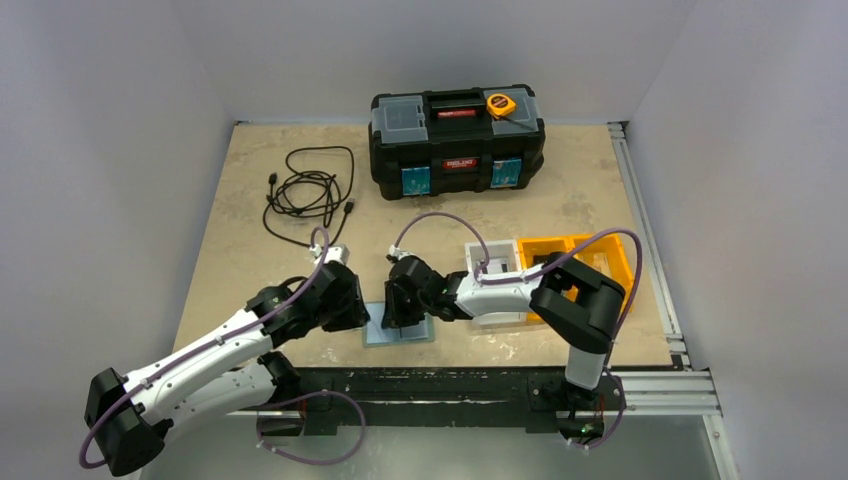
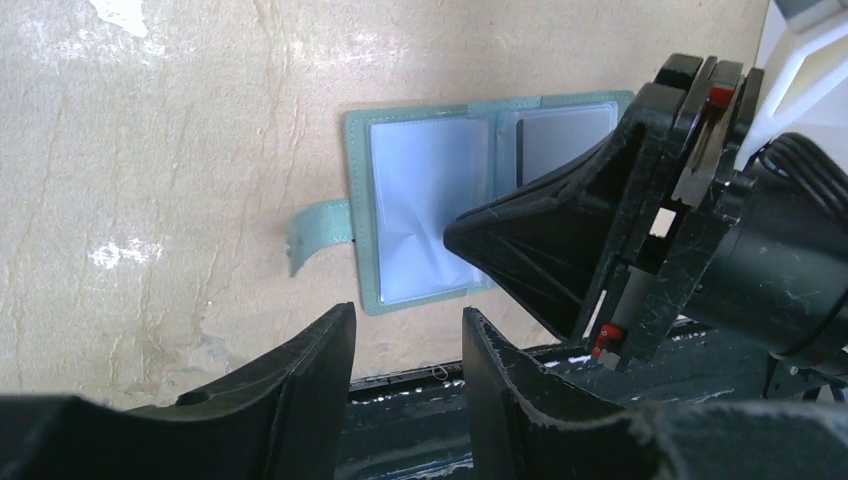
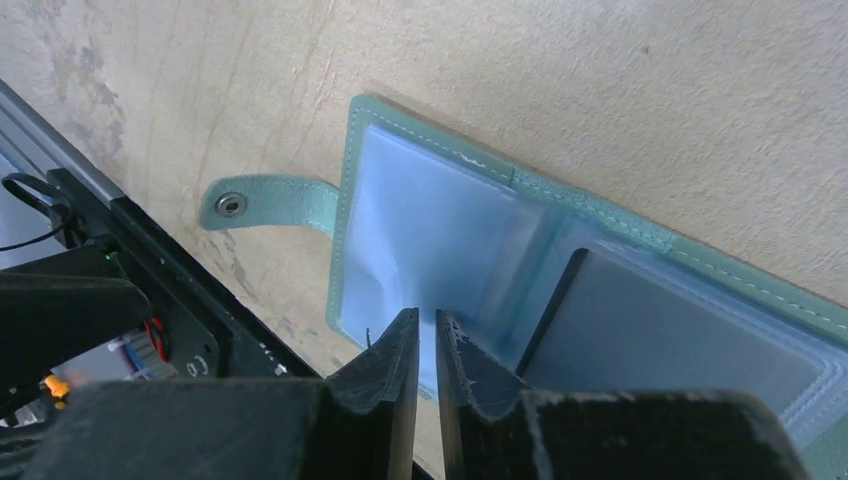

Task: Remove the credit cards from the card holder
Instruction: Remove the credit card from the card holder.

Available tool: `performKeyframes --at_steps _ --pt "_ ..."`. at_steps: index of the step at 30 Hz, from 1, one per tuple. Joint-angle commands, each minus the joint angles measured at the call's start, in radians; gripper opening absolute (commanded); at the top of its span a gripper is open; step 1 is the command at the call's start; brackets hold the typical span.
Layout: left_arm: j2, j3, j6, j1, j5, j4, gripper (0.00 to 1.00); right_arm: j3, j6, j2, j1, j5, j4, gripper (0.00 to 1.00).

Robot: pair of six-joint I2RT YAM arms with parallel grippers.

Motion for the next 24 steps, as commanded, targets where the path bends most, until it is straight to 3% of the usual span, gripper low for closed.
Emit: performKeyframes --at_steps 1,5,15,18,24 --pt "-0.004 0.043 -0.014 0.011 0.044 0.016 0.43 0.046 0.004 -0.008 0.004 -0.001 -0.001 0.12" --pt "0.006 0.042 -0.024 0.033 0.111 0.069 0.43 0.045 0.001 -0.083 0.004 0.026 -0.051 0.14" --pt "0.157 0.035 -0.003 0.083 0.306 0.283 0.38 -0.055 0.013 -0.329 -0.040 0.226 -0.257 0.32" --pt "0.253 0.079 0.050 0.063 0.279 0.291 0.38 -0.126 0.022 -0.406 -0.076 0.257 -0.279 0.36" --pt "0.430 0.254 0.139 -0.086 0.067 0.170 0.43 -0.181 0.021 -0.527 -0.122 0.341 -0.371 0.38"
